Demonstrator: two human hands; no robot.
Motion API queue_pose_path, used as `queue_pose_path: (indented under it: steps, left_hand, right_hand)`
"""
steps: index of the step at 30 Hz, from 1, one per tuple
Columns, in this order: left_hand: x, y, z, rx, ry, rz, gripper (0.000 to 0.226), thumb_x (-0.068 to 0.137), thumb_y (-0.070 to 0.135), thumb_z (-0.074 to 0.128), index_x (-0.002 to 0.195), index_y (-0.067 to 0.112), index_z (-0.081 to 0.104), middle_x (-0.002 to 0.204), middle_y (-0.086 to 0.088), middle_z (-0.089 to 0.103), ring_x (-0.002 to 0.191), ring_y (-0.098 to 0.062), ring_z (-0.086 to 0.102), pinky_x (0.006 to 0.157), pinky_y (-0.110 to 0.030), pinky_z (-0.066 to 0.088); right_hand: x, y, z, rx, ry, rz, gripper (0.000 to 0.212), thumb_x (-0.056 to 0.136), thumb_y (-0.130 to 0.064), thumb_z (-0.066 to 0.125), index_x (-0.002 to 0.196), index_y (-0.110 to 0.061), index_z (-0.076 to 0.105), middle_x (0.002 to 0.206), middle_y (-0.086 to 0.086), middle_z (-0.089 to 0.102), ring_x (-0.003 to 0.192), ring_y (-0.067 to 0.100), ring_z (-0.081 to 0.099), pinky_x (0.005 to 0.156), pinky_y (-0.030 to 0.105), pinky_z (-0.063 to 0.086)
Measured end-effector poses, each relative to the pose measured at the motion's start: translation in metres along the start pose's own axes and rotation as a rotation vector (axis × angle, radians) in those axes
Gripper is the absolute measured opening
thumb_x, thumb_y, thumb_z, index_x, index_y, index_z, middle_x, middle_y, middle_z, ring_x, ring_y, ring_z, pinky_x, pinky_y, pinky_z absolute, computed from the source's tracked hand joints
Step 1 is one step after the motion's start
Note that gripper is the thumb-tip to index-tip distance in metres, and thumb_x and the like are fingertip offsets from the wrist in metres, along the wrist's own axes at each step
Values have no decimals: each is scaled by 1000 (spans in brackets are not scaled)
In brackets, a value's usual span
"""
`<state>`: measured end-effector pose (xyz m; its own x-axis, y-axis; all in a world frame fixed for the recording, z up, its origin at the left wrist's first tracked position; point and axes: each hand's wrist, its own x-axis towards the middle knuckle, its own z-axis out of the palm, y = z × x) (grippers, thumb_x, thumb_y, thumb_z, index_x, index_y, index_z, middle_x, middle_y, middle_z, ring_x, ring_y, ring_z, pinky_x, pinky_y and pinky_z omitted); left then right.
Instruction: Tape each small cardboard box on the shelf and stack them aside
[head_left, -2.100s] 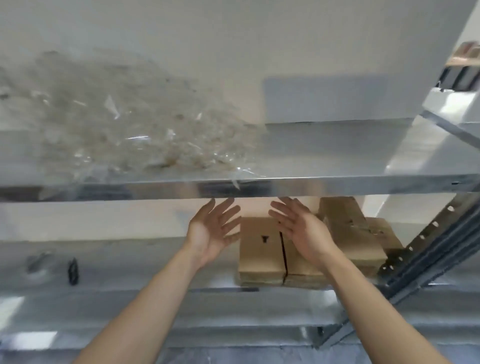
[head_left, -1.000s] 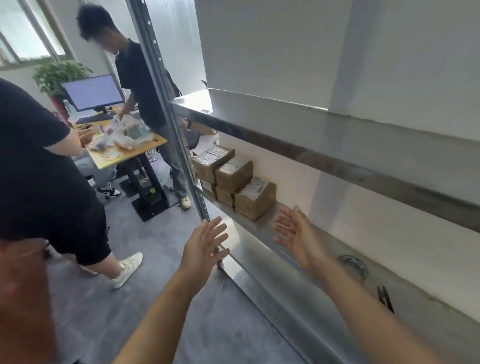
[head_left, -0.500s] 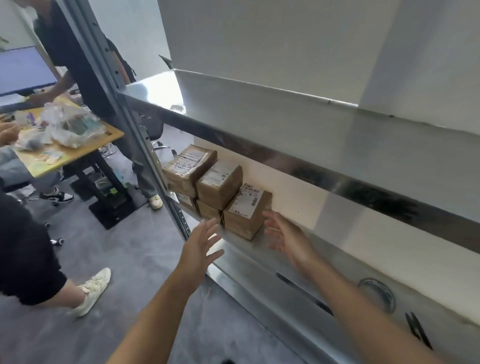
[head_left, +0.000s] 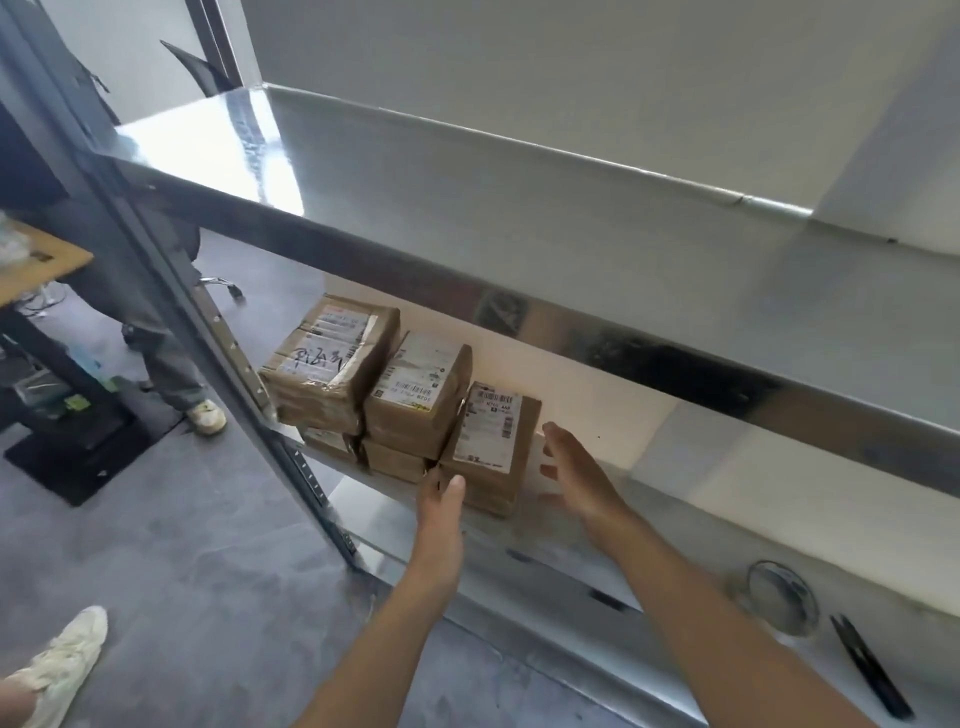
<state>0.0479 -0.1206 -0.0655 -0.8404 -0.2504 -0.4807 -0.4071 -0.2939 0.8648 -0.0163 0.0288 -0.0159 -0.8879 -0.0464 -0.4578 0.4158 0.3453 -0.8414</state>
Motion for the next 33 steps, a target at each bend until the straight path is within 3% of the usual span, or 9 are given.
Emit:
queue_pose_path:
  steps: [8,11,13,15,18,20,25,29,33]
  left_hand:
    - [13,-15,11,123,73,37,56,97,46,53,149,37,34,155,7,31,140,-21,39,113,-58,39]
    - [9,-12,12,112,103,14,18,104,33,50,122,31,50,138,-2,45,124,-20,48,110,-49,41]
    - [6,-12,11,128,88,18,4,106,28,45,110,29,46,121,-3,53,107,-17,52,96,-38,41]
    - [6,-10,8,179,69,52,11,108,28,40,118,27,44,117,0,56,106,-15,52,91,-33,36]
    - [16,-6,9,272,44,13,33,105,48,36,133,35,47,134,5,51,135,-23,38,113,-45,33]
    - [23,-5,13,224,45,-59,53,94,65,39,136,36,49,144,4,48,139,-24,38,119,-48,31]
    - [19,1,21,62,-35,-57,24,107,43,35,107,36,58,111,8,66,112,-15,57,102,-33,40]
    - [18,-8,25,-7,-72,-32,23,107,38,39,108,34,61,114,0,72,118,-21,62,111,-48,43]
    - [9,-14,44,-50,-178,-89,33,109,39,34,109,27,65,112,-7,75,120,-30,63,110,-53,43]
  right_hand:
    - [10,19,4,88,9,61,43,102,-64,25,134,-41,44,142,-9,49,131,22,50,111,52,42]
    - [18,23,8,83,-11,47,62,91,-79,24,135,-44,50,135,-15,59,124,16,57,110,50,44]
    - [22,27,7,45,-10,23,71,82,-87,22,133,-47,51,131,-15,62,122,13,58,109,47,45]
    - [20,25,4,10,17,14,63,92,-78,19,133,-42,50,130,-12,61,121,13,57,109,45,45]
    - [20,29,-2,38,50,34,58,100,-67,17,137,-36,50,133,-10,60,124,14,56,112,44,41]
    - [20,31,-3,65,37,55,61,97,-72,18,135,-39,54,131,-11,63,123,13,58,112,46,43]
    - [11,40,-4,100,43,47,57,96,-72,18,124,-46,61,121,-13,70,116,11,63,108,44,46]
    - [-10,48,-18,117,98,4,53,95,-73,22,120,-50,63,118,-17,70,113,8,65,107,44,47]
    - [-42,56,-41,104,156,-66,55,90,-84,24,133,-60,48,136,-21,59,125,7,56,112,39,40]
